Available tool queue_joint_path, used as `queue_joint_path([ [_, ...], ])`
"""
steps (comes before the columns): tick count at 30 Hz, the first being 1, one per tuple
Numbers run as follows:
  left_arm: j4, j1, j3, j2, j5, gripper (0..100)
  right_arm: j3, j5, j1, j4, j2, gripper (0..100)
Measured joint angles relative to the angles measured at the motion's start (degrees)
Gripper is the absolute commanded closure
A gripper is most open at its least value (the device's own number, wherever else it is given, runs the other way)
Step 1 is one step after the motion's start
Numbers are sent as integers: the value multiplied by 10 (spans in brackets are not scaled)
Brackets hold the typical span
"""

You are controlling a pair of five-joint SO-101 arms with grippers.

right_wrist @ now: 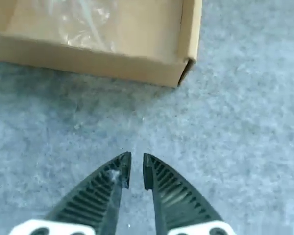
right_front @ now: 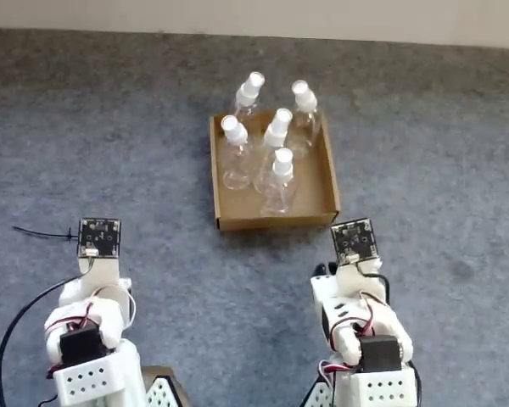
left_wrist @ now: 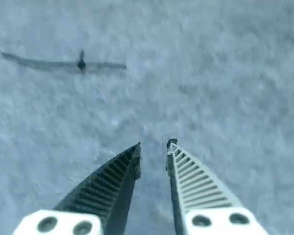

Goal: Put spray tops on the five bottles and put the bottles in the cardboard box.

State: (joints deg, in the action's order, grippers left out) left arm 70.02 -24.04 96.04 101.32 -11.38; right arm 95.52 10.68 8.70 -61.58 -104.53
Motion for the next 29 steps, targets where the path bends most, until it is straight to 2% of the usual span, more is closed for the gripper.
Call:
queue_joint_path([
  [3, 47, 0, 0, 1, 0, 898, 0, 0, -4, -51, 0, 991],
  [8, 54, 0, 0, 2, 0, 898, 0, 0, -3, -95, 0, 991],
  [29, 54, 0, 0, 2, 0, 898, 0, 0, -3, -97, 0, 991],
])
